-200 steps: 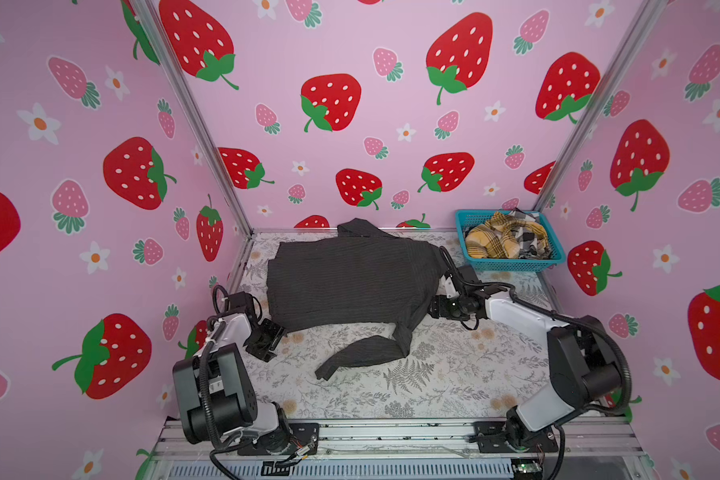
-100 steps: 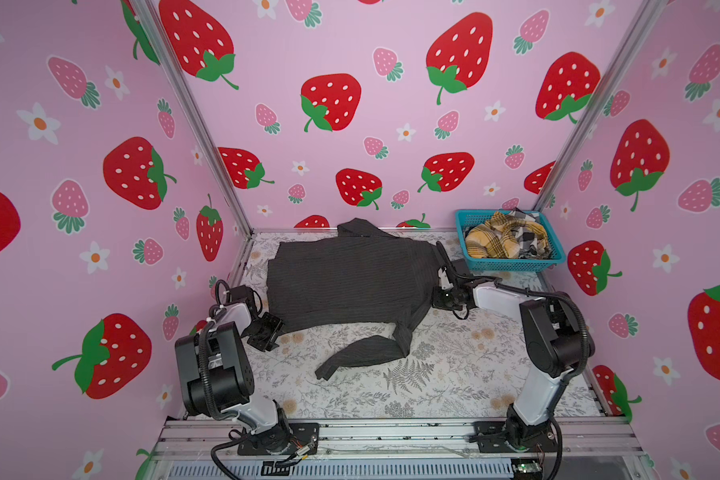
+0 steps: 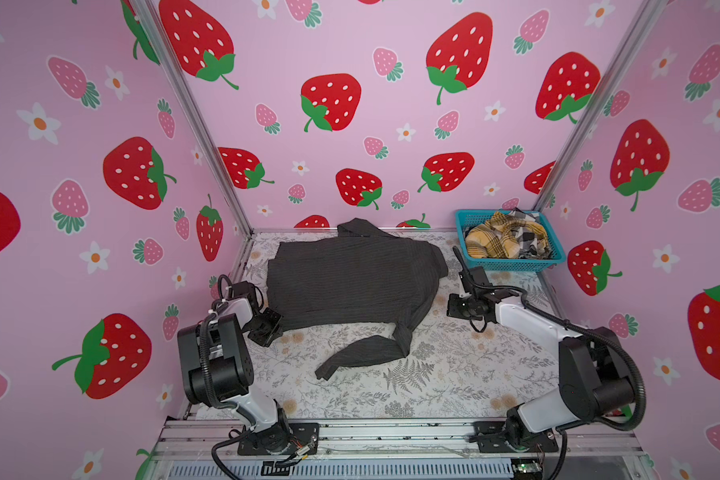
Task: Fold and stack the long sleeve shirts
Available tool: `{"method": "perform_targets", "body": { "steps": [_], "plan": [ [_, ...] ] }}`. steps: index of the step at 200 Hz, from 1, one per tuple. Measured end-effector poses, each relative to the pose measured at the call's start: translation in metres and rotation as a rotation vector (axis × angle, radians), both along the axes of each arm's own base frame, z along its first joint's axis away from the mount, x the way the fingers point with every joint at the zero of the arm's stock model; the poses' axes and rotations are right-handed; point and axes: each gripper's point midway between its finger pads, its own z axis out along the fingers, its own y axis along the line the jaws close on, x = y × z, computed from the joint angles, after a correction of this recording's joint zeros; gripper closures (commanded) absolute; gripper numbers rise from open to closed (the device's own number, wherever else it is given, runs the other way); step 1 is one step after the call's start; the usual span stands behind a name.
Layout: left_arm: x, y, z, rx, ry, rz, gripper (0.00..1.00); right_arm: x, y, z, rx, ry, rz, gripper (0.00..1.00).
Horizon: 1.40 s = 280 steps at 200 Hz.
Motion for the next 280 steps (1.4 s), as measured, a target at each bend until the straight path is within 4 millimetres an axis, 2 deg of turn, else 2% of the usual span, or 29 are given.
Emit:
{"method": "perform_targets", "body": {
  "steps": [19,26,32,37,39,44,46,48,53,58,65,76,85,109,128,137,154,163,172,185,196,209,220,250,280],
  "plan": [
    [-0.007,-0.002,0.006,0.024,0.003,-0.017,1.00,-0.021,-0.011,-0.009,-0.016,0.037,-0.021,1.00],
    [-0.011,-0.003,0.011,0.039,0.001,-0.030,0.82,-0.029,-0.015,-0.012,-0.014,0.045,-0.025,1.00],
    [-0.012,-0.004,0.017,0.054,-0.008,-0.044,0.67,-0.034,-0.015,-0.013,-0.009,0.049,-0.023,0.93],
    [-0.012,-0.005,0.022,0.066,-0.018,-0.054,0.56,-0.037,-0.015,-0.012,0.000,0.050,-0.020,0.81],
    [-0.012,-0.006,0.024,0.071,-0.022,-0.060,0.52,-0.038,-0.015,-0.012,0.004,0.051,-0.017,0.80],
    [-0.012,-0.007,0.030,0.086,-0.038,-0.071,0.43,-0.039,-0.012,-0.011,0.021,0.051,-0.012,0.67],
    [-0.012,-0.008,0.032,0.088,-0.043,-0.074,0.41,-0.039,-0.012,-0.011,0.021,0.047,-0.010,0.66],
    [-0.012,-0.008,0.035,0.098,-0.050,-0.077,0.38,-0.040,-0.010,-0.010,0.027,0.047,0.004,0.59],
    [-0.012,-0.008,0.039,0.107,-0.062,-0.084,0.33,-0.038,-0.007,-0.009,0.042,0.043,0.012,0.52],
    [-0.012,-0.009,0.045,0.125,-0.080,-0.093,0.29,-0.035,-0.002,-0.007,0.066,0.037,0.023,0.45],
    [-0.011,-0.009,0.050,0.140,-0.095,-0.102,0.27,-0.031,0.004,-0.005,0.090,0.035,0.046,0.40],
    [-0.011,-0.008,0.055,0.151,-0.098,-0.103,0.26,-0.022,0.016,-0.003,0.123,0.036,0.077,0.40],
    [-0.009,-0.007,0.054,0.154,-0.090,-0.106,0.26,-0.006,0.028,-0.003,0.156,0.027,0.096,0.41],
    [0.001,-0.001,0.046,0.148,-0.053,-0.108,0.31,0.034,0.050,-0.008,0.226,0.014,0.112,0.46],
    [0.004,0.000,0.036,0.126,-0.026,-0.105,0.37,0.059,0.056,-0.019,0.257,0.023,0.098,0.48],
    [0.005,0.000,0.032,0.115,-0.014,-0.104,0.38,0.069,0.058,-0.025,0.262,0.025,0.094,0.57],
    [0.005,-0.001,0.022,0.095,0.017,-0.105,0.41,0.082,0.060,-0.036,0.263,0.041,0.071,0.83],
    [0.005,-0.001,0.018,0.089,0.030,-0.104,0.41,0.085,0.059,-0.040,0.251,0.044,0.066,0.94],
    [0.005,-0.002,0.013,0.081,0.044,-0.103,0.43,0.085,0.056,-0.044,0.235,0.051,0.049,1.00],
    [0.005,-0.002,0.006,0.072,0.063,-0.104,0.50,0.085,0.050,-0.045,0.205,0.051,0.030,1.00],
    [0.007,-0.002,0.003,0.066,0.076,-0.105,0.67,0.083,0.043,-0.045,0.174,0.046,0.008,1.00],
    [0.014,0.000,0.002,0.065,0.073,-0.105,0.81,0.075,0.032,-0.045,0.133,0.046,-0.016,1.00],
    [0.017,-0.001,0.000,0.062,0.072,-0.105,1.00,0.065,0.021,-0.045,0.095,0.052,-0.036,1.00],
    [0.017,-0.003,0.000,0.064,0.064,-0.119,1.00,0.040,-0.007,-0.040,0.020,0.052,-0.084,1.00],
    [0.003,-0.006,0.011,0.080,0.059,-0.135,1.00,0.012,-0.033,-0.031,-0.017,0.044,-0.127,1.00]
  ]
}}
